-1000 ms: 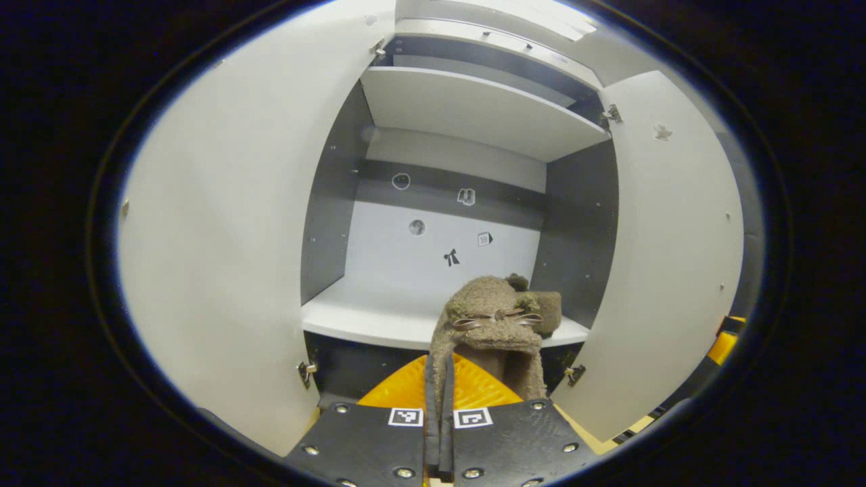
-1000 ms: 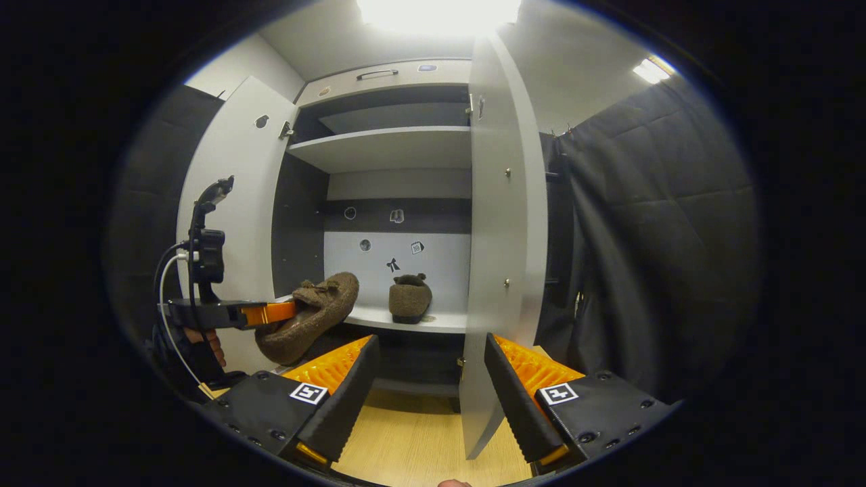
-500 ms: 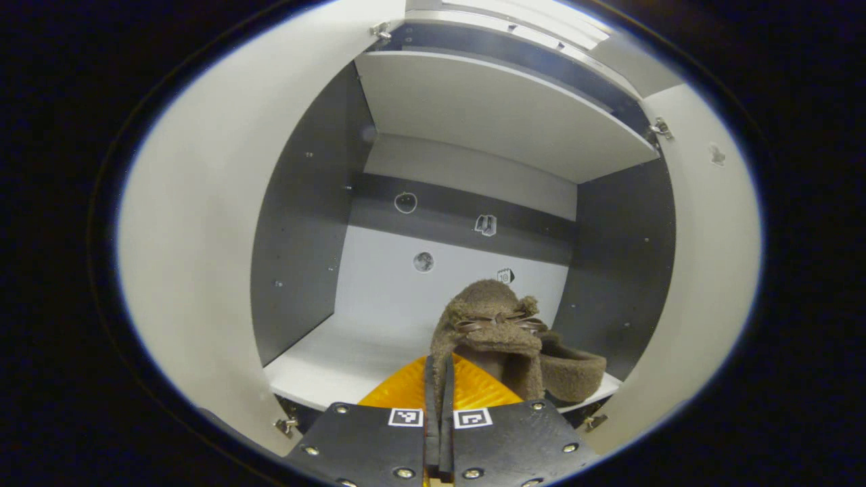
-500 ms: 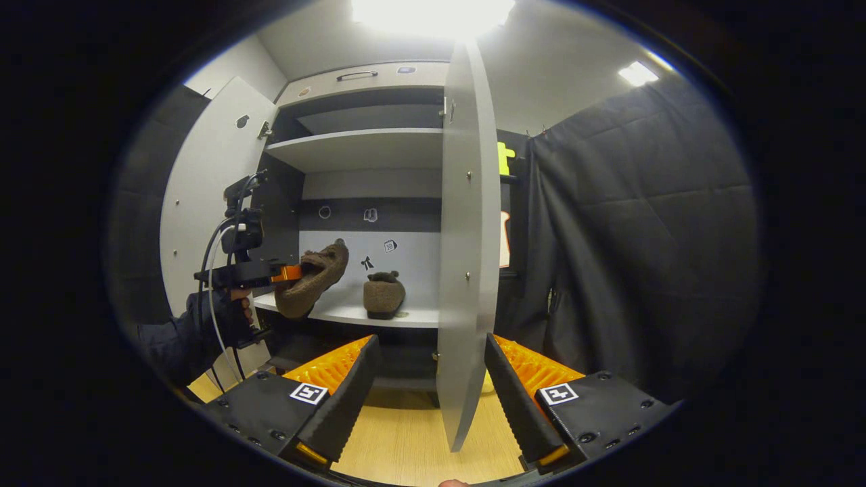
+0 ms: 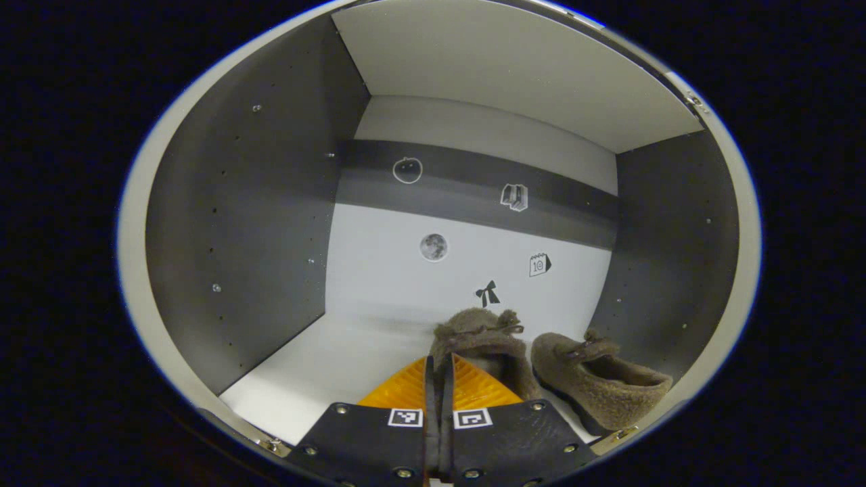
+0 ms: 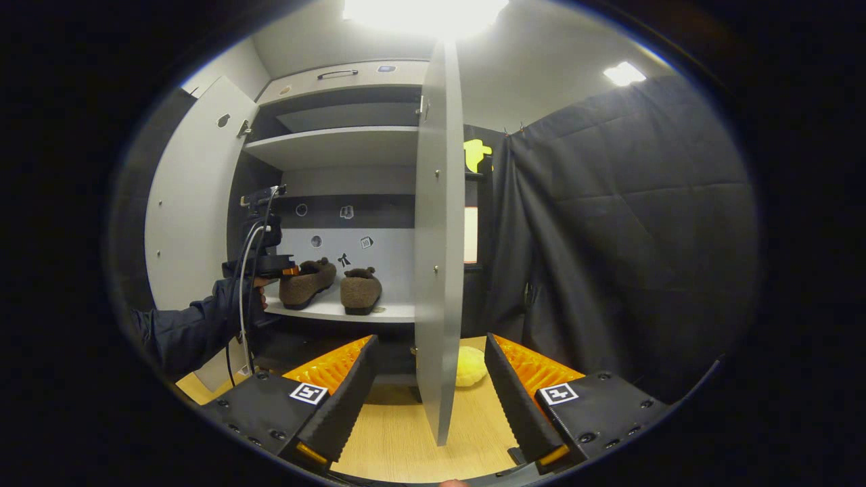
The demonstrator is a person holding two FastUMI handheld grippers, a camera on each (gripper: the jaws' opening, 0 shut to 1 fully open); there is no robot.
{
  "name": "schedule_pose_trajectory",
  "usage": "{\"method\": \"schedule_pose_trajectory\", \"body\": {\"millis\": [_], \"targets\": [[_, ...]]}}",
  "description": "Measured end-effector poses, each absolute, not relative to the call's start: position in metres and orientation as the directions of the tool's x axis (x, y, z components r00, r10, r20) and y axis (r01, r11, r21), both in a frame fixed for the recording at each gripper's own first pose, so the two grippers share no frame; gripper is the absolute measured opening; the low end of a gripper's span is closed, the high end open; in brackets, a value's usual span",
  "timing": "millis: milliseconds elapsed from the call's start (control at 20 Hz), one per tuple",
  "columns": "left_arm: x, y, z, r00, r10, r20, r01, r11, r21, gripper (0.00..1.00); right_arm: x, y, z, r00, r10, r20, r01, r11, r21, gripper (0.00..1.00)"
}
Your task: Grab one shoe with the right hand and put it into the shoe cabinet, grab the other shoe with the left hand and put it into the shoe cabinet; then close the right door with the right hand and the left door with the left hand.
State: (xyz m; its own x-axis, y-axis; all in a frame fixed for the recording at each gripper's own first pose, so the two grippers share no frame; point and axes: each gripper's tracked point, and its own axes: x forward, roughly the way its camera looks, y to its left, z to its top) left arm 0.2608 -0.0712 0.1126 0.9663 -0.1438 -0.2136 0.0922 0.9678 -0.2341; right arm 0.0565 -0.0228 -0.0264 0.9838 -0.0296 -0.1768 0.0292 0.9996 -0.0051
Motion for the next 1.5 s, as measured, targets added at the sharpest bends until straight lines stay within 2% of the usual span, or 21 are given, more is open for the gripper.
{"method": "schedule_pose_trajectory", "body": {"millis": [150, 250, 350, 650, 1050, 1250, 1500], "targets": [[0.253, -0.073, 0.133, 0.972, -0.163, -0.172, 0.127, 0.971, -0.201, 0.07, 0.058, -0.037, -0.021, 0.986, -0.045, -0.163, 0.044, 0.999, -0.006, 0.98], [0.237, -0.089, 0.147, 0.964, -0.225, -0.144, 0.198, 0.964, -0.179, 0.53, 0.058, -0.044, -0.016, 0.988, -0.045, -0.150, 0.046, 0.999, 0.001, 0.97], [0.218, -0.087, 0.167, 0.971, -0.215, -0.108, 0.203, 0.973, -0.111, 1.00, 0.061, -0.052, -0.007, 0.990, -0.040, -0.132, 0.041, 0.999, 0.001, 0.97], [0.113, -0.083, 0.231, 0.974, -0.224, 0.020, 0.224, 0.973, -0.059, 1.00, 0.068, -0.088, 0.015, 0.996, -0.027, -0.081, 0.027, 1.000, 0.000, 0.98], [-0.026, -0.052, 0.256, 0.985, -0.165, 0.042, 0.165, 0.986, 0.001, 1.00, 0.097, -0.110, 0.035, 0.999, 0.009, -0.031, -0.009, 1.000, 0.022, 0.98], [-0.074, -0.021, 0.252, 0.989, -0.145, 0.018, 0.146, 0.989, -0.027, 1.00, 0.116, -0.128, 0.042, 0.998, -0.067, -0.018, 0.067, 0.998, 0.021, 0.98], [-0.113, 0.041, 0.248, 0.998, -0.064, -0.001, 0.064, 0.998, -0.022, 0.97, 0.143, -0.136, 0.044, 0.983, -0.177, -0.038, 0.179, 0.983, 0.037, 0.96]]}}
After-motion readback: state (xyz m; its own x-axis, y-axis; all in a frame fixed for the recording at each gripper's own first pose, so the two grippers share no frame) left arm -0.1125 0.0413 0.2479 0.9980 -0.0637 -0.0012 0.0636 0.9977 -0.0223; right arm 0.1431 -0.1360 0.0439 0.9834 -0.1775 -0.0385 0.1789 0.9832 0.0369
